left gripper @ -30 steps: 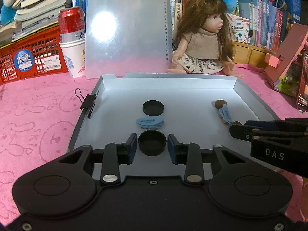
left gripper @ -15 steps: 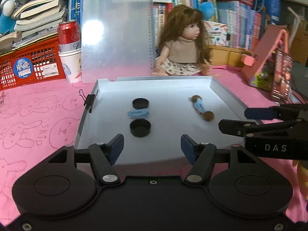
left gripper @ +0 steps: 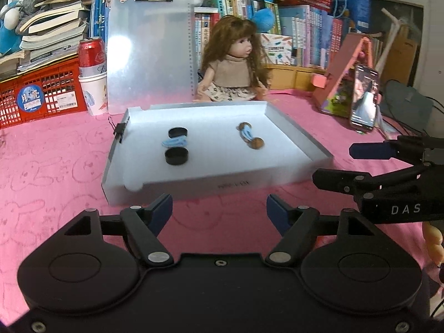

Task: Organize rigid objects
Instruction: 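Withdraw both grippers from the box back toward the cloth items, then grasp the black binder clip with the left gripper while the right gripper grasps the red plastic piece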

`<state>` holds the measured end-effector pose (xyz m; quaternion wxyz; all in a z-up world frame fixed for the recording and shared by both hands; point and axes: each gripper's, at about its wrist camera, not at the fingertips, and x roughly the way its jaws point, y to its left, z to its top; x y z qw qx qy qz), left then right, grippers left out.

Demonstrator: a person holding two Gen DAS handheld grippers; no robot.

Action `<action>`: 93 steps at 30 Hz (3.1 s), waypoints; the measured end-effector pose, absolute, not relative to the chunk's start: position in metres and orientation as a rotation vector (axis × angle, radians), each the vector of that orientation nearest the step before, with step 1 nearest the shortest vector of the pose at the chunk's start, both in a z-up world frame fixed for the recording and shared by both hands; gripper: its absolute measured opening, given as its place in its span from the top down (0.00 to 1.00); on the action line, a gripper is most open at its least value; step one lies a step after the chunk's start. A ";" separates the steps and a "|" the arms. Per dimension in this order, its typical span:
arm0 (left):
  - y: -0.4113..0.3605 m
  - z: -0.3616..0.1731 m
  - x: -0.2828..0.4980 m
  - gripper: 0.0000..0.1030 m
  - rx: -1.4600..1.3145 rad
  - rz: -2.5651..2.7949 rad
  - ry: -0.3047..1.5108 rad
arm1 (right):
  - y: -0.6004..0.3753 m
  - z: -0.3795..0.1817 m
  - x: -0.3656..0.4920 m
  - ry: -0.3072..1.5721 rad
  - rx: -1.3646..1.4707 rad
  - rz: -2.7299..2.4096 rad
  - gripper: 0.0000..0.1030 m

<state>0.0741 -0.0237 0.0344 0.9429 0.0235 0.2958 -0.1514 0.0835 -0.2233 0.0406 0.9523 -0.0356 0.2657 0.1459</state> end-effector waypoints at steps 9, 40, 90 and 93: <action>-0.026 0.027 0.028 0.28 0.075 -0.344 0.613 | -0.234 0.037 0.040 0.529 -0.092 0.294 0.13; -0.020 0.000 0.026 0.62 0.125 -0.188 0.662 | -0.234 -0.004 0.003 0.600 -0.221 0.421 0.14; -0.028 -0.001 0.053 0.71 0.039 -0.169 0.663 | -0.231 -0.005 0.000 0.592 -0.174 0.454 0.54; -0.028 0.003 0.051 0.71 0.038 -0.173 0.659 | -0.230 -0.005 0.000 0.593 -0.174 0.446 0.54</action>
